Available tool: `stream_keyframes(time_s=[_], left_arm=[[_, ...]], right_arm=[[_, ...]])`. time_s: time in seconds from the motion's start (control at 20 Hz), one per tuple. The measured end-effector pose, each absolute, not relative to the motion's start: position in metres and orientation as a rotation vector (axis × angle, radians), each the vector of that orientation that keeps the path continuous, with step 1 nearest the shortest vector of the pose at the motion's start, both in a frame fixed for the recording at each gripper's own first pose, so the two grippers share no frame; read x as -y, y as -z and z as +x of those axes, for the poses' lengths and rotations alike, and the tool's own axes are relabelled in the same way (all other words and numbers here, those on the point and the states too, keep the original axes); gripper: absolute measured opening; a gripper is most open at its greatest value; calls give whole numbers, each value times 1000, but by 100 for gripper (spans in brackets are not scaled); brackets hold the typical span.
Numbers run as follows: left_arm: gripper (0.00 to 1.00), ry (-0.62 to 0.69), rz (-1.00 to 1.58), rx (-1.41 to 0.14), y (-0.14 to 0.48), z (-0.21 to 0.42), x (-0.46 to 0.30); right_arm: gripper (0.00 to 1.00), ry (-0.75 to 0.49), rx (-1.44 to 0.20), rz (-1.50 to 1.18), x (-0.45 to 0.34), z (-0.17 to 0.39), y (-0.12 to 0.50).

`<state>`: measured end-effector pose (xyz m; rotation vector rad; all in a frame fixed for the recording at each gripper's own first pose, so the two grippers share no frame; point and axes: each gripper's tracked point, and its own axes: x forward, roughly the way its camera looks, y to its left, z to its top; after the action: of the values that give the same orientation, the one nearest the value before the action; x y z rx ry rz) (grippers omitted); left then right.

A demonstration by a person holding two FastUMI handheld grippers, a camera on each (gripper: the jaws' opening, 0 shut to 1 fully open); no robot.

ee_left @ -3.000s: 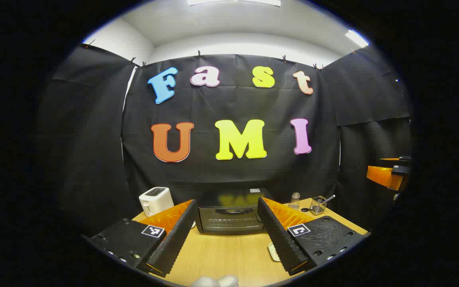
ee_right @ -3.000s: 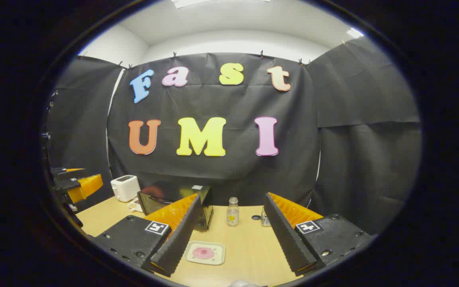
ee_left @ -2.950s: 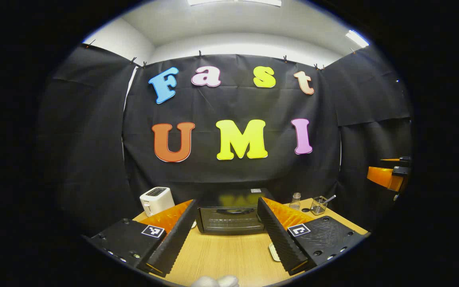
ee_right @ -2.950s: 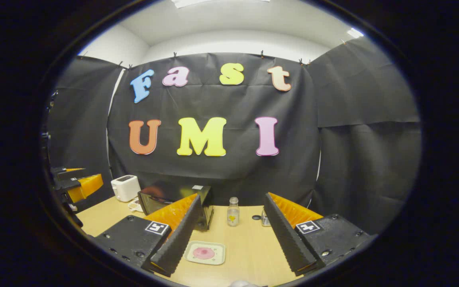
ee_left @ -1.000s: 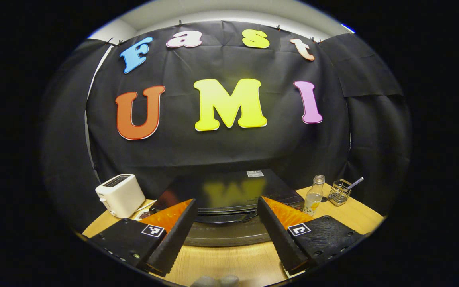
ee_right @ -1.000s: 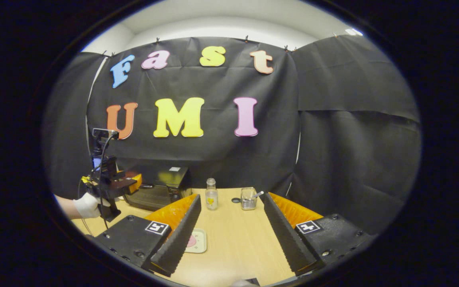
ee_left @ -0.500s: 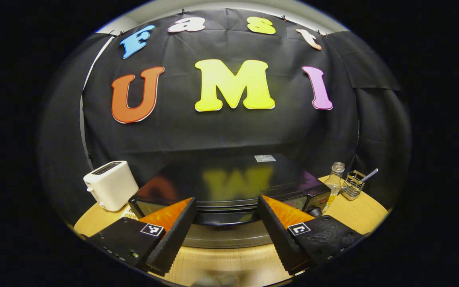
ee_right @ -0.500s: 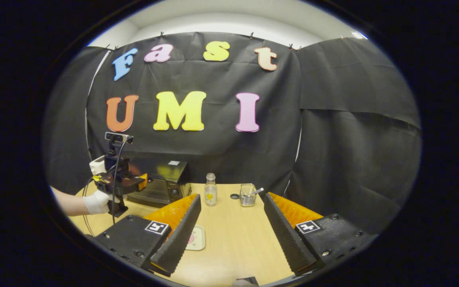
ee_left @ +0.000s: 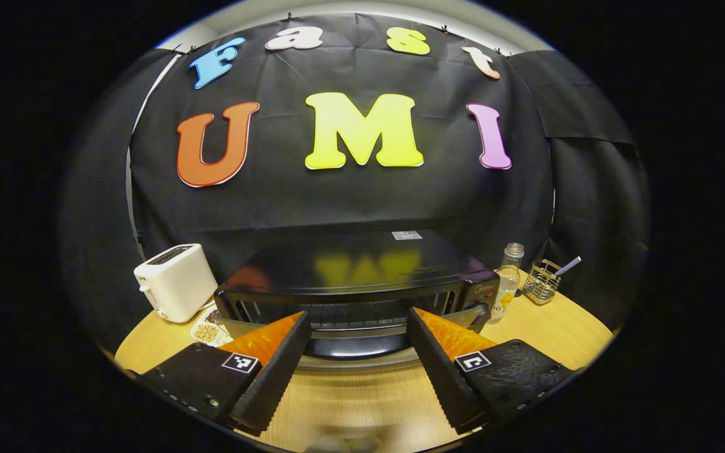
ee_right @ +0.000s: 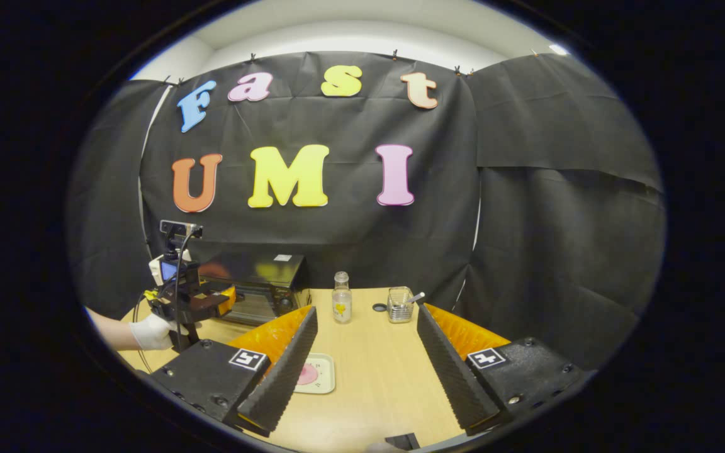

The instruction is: Open the electric oven with the left hand, put the food in, and close the electric oven.

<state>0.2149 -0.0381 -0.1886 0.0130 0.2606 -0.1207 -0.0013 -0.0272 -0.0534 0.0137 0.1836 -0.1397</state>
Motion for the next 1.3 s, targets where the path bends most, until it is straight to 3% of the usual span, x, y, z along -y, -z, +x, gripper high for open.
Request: stream_keyframes(time_s=[0.55,0.6,0.75,1.15,1.2,1.3], left_arm=[[97,127,15,-373,235,150,38],[97,130,15,-386,240,145,38],[97,138,34,-430,258,132,40],[98,118,70,-442,277,120,40],[98,118,63,-447,281,118,40],[98,118,37,-474,291,113,41]], right_arm=[[96,124,-210,30,21,-26,70],[100,126,-215,35,22,-28,73],[96,126,-229,48,22,-32,78],[96,129,-251,41,28,-40,86],[100,129,-255,41,29,-40,88],[96,129,-261,40,30,-42,89]])
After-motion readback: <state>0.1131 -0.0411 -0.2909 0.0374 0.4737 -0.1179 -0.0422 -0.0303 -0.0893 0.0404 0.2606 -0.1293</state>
